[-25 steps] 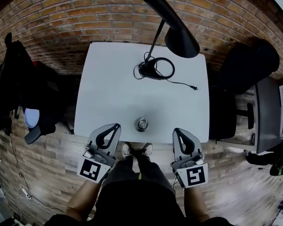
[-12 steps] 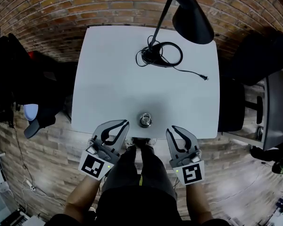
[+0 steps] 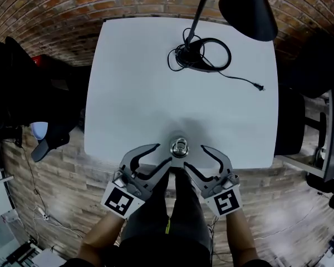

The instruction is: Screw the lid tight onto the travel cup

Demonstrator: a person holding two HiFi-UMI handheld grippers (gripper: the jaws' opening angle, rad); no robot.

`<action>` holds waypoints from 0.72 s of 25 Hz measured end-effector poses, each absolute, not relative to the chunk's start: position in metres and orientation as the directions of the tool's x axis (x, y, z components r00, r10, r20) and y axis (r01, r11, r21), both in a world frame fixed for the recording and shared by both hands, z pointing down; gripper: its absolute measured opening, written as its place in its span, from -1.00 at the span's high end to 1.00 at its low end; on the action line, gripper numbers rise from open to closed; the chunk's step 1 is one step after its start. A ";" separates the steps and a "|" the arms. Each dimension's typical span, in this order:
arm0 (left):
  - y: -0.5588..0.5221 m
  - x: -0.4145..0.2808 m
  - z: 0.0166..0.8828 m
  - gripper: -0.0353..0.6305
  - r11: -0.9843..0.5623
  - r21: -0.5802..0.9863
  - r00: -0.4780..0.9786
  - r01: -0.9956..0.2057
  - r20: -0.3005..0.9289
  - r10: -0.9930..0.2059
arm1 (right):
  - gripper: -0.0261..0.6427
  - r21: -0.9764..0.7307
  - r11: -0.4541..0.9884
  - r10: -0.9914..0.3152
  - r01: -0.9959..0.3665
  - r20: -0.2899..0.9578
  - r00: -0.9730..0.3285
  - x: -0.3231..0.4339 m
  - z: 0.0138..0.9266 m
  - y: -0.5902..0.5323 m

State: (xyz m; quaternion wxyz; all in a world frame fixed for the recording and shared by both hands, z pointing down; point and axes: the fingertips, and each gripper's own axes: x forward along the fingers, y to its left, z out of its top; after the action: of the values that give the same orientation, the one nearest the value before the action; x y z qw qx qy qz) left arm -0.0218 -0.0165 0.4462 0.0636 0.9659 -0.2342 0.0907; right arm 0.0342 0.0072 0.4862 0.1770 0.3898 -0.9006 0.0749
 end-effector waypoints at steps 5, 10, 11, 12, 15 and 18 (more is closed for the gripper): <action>-0.018 -0.008 0.455 0.35 -0.906 0.070 0.897 -0.417 0.192 -0.398 | 0.10 -0.012 0.718 -0.642 -0.696 0.376 -0.669 0.023 0.507 0.006; -0.016 0.000 0.463 0.26 -0.914 0.079 0.909 -0.398 0.170 -0.381 | 0.01 -0.025 0.715 -0.649 -0.699 0.350 -0.676 0.019 0.517 -0.001; -0.015 0.001 0.465 0.24 -0.915 0.081 0.911 -0.394 0.168 -0.378 | -0.02 -0.031 0.715 -0.647 -0.698 0.346 -0.679 0.019 0.519 -0.002; -0.015 0.003 0.466 0.23 -0.916 0.083 0.912 -0.392 0.167 -0.375 | -0.04 -0.041 0.716 -0.645 -0.697 0.343 -0.683 0.018 0.521 -0.004; -0.014 0.008 0.468 0.18 -0.916 0.093 0.914 -0.390 0.158 -0.373 | -0.11 -0.065 0.718 -0.640 -0.693 0.330 -0.694 0.015 0.524 -0.010; -0.014 0.014 0.467 0.15 -0.915 0.097 0.914 -0.391 0.155 -0.374 | -0.12 -0.057 0.725 -0.635 -0.687 0.332 -0.698 0.009 0.529 -0.014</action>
State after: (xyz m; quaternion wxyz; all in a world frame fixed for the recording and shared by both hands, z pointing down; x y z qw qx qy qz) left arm 0.0144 -0.0137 0.4673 0.0631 0.9763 -0.1961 0.0669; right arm 0.0092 -0.0140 0.5286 0.1461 0.3602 -0.9171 0.0887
